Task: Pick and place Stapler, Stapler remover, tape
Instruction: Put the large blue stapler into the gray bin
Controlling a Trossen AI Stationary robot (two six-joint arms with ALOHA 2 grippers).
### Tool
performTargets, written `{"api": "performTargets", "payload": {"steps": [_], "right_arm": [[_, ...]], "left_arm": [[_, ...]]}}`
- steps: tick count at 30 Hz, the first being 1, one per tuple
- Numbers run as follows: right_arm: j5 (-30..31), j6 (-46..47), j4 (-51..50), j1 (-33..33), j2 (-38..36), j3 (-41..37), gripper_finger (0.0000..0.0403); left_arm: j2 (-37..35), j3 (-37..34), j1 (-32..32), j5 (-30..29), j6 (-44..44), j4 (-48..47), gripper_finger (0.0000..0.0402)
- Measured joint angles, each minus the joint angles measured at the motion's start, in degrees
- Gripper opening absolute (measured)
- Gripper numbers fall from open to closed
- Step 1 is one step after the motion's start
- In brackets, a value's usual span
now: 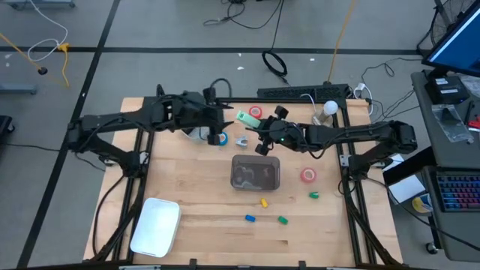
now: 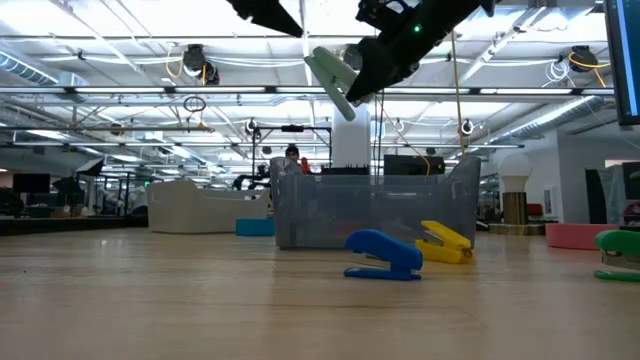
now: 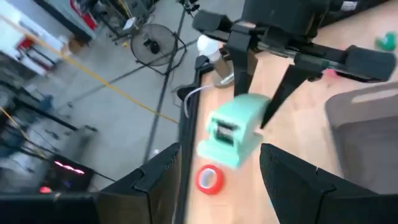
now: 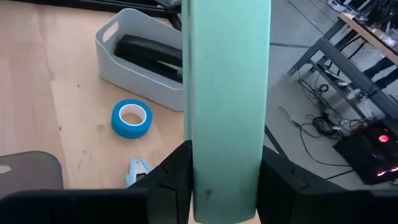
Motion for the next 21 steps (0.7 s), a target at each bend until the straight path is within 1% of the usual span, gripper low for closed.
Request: {"api": "performTargets", "payload": {"steps": [7,10,14,16,18,21], "right_arm": [[-0.18,-0.03,-1.74,-0.74,0.0,0.0,0.0116],[-3.14,3.43,-2.97,-1.59,0.0,0.0,0.0116],[-4.49,8.36,-4.17,-2.42,0.0,0.0,0.0116],[-4.76,9.22,-3.75,-2.64,0.0,0.0,0.0116],[-7.14,10.04,-3.47,-2.75,-0.01,0.02,0.0116],[-9.18,12.02,-3.87,-2.73,0.0,0.02,0.0116]], "left_arm": [[5.59,6.37,-2.54,-4.27,6.97,-3.24,0.0218],[7.65,8.93,-3.36,-5.58,7.25,-3.07,0.0218],[10.58,11.65,-3.83,-5.64,6.81,-6.96,0.0218],[11.91,12.47,-4.14,-5.67,6.83,-8.42,0.0218],[12.81,13.17,-4.44,-5.71,6.85,-8.41,0.0218],[14.2,14.55,-4.69,-6.75,7.31,-8.43,0.0218]]}}
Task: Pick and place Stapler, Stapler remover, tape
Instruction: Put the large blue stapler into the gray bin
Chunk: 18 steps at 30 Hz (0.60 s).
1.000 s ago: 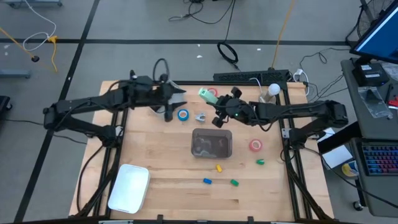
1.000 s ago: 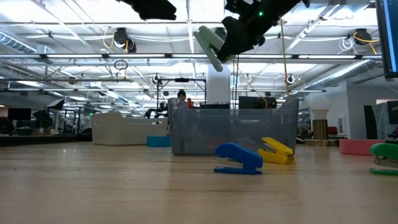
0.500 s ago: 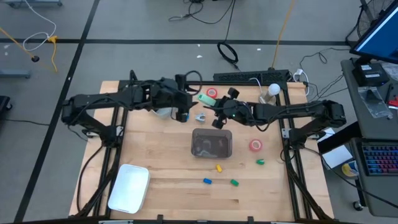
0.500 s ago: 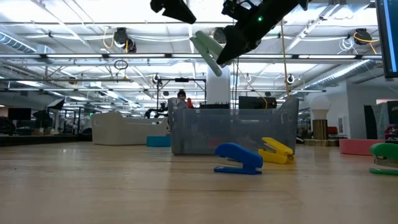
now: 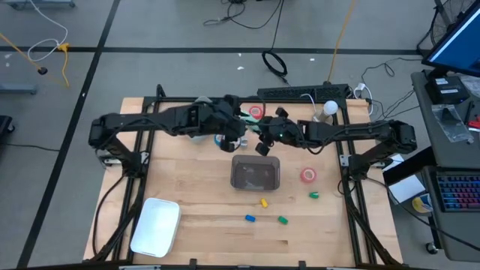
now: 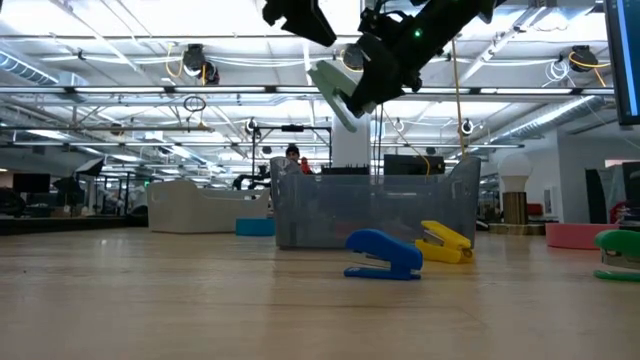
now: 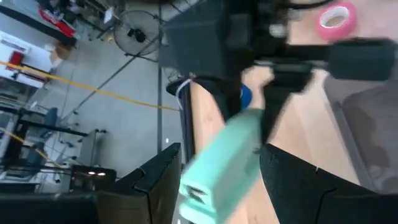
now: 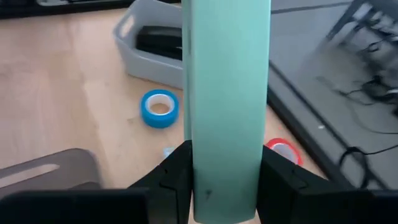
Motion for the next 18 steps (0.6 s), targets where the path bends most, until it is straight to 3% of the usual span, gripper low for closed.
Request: {"api": "performTargets", "payload": {"steps": [18], "right_arm": [[0.2,0.89,0.82,2.99,0.0,0.0,0.0116]], "left_arm": [[3.06,0.98,0.03,-1.18,2.84,-1.95,0.0218]]}}
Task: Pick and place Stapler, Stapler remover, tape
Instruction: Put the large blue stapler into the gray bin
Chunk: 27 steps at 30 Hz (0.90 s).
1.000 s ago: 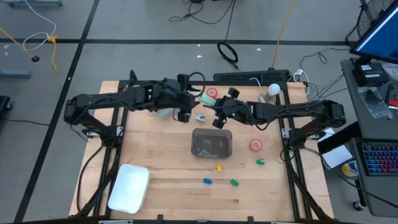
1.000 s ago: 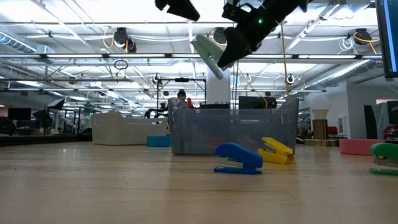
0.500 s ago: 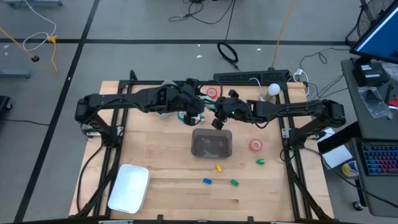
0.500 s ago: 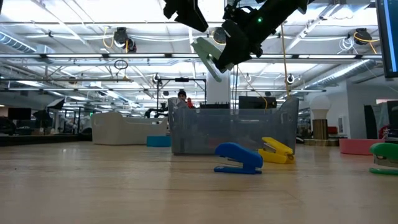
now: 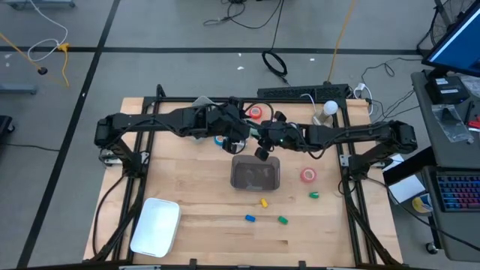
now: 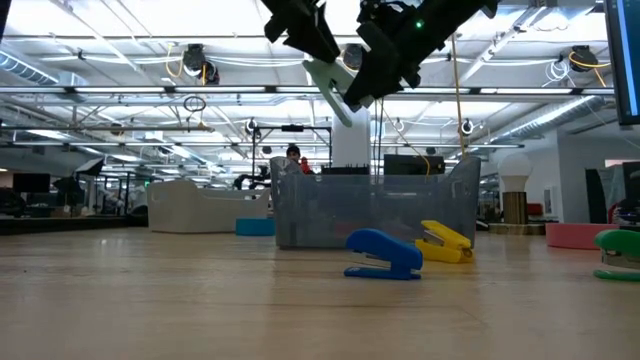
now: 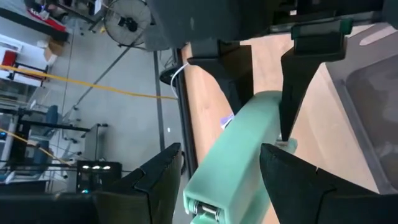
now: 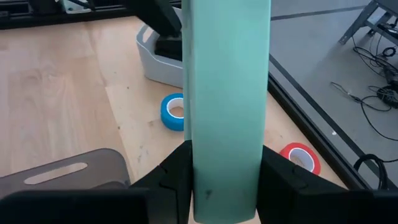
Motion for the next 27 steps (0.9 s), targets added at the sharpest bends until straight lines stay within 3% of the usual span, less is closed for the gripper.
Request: {"api": "performTargets", "payload": {"steps": [11,20,27], "right_arm": [[0.57,-0.48,3.58,2.4,4.51,0.2,0.0116],[0.22,-2.0,1.36,2.41,6.69,4.79,0.0116],[0.06,-4.63,0.49,2.58,6.75,5.29,0.0115]], "left_arm": [[0.69,-0.04,0.59,3.68,-2.01,-5.28,0.0218],[1.17,0.0,0.7,3.74,-4.6,-9.54,0.0215],[1.19,0.04,1.03,5.36,-5.04,-11.68,0.0155]]}}
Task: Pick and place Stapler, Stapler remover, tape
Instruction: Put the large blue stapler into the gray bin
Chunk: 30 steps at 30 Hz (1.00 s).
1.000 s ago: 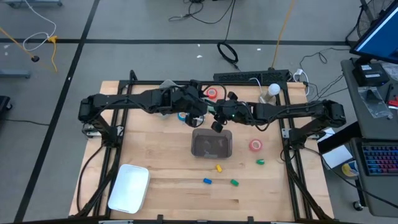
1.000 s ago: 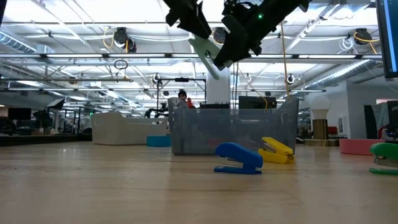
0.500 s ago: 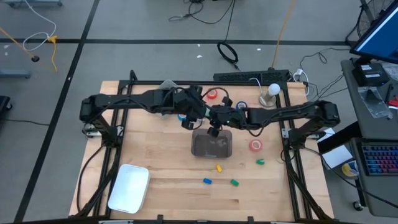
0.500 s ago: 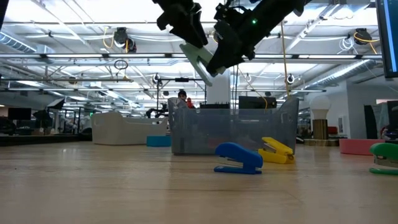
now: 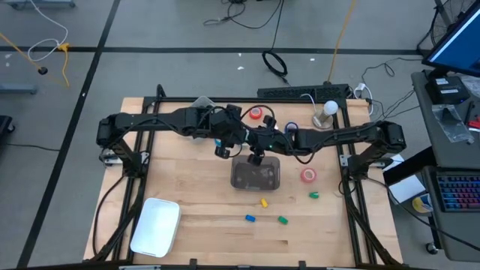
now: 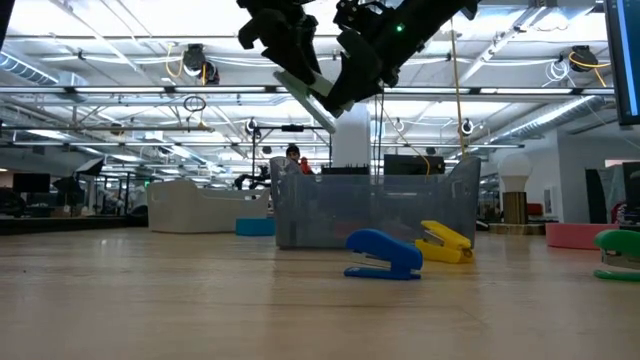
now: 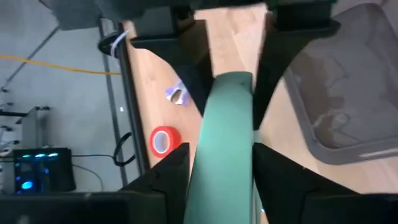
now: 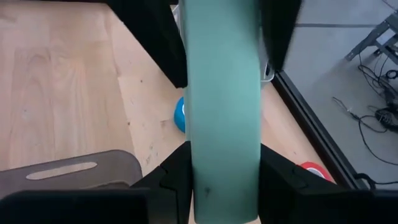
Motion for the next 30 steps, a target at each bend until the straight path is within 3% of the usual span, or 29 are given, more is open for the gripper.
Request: {"api": "performTargets", "payload": {"steps": [15,24,30], "right_arm": [[-0.38,0.49,-0.96,0.57,-0.09,0.13,0.0117],[-3.95,4.8,0.52,0.37,-0.44,0.37,0.0242],[-5.36,5.43,-1.41,0.49,-0.44,0.37,0.0298]], "left_arm": [[0.09,-0.07,0.7,1.32,-3.53,-1.02,0.0136],[0.09,-0.15,0.81,-0.75,-6.07,-3.78,0.013],[0.1,-0.15,1.94,-5.7,-10.12,-10.76,0.013]]}}
